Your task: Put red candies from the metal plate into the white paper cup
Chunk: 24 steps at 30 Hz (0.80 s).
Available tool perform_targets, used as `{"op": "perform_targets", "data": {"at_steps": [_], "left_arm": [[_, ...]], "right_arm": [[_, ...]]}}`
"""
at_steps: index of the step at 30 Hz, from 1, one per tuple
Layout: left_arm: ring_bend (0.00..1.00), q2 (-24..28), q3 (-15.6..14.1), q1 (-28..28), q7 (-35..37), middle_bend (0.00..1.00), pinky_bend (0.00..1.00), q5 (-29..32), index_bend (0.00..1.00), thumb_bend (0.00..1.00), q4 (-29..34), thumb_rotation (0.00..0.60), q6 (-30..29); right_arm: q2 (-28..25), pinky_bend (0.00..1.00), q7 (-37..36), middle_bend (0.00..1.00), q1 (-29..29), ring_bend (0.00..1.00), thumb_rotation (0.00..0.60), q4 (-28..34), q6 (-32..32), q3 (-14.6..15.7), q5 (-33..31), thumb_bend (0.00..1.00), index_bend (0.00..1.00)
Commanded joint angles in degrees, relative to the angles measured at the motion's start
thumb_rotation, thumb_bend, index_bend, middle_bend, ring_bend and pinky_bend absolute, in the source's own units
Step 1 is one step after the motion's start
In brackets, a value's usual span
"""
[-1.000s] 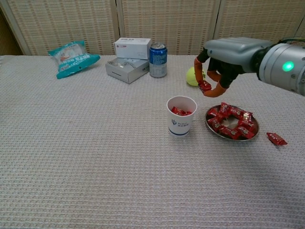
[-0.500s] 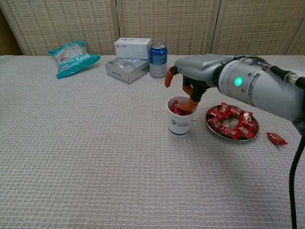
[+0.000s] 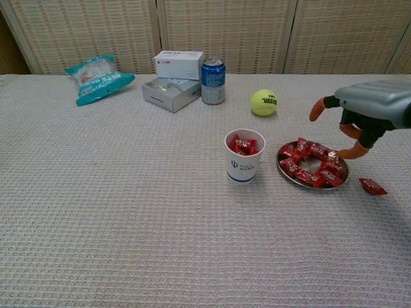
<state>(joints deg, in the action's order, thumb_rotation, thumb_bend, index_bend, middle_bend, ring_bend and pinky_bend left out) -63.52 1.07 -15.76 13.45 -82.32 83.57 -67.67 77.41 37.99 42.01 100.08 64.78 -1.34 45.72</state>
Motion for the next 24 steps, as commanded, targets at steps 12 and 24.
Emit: {"op": "perform_targets", "data": {"at_steps": [12,24], "left_arm": [[0.14,-0.26,-0.05,-0.46,-0.93,0.05,0.25,0.49,0.0,0.4,-0.07,0.6,1.07],[0.14,-0.24,-0.08,-0.61,-1.66,0.06,0.25,0.95,0.0,0.42,0.12,0.6,1.59]], "right_arm": [[-1.4,1.0,-1.84,0.86,-3.99,0.77,0.6,-6.2,-6.03,4.92,0.13,0.18,0.41],[1.04,1.0,-2.99,0.86,-4.42,0.77,0.6,-10.02,-8.22,4.18,0.6,0.18,0.4]]}}
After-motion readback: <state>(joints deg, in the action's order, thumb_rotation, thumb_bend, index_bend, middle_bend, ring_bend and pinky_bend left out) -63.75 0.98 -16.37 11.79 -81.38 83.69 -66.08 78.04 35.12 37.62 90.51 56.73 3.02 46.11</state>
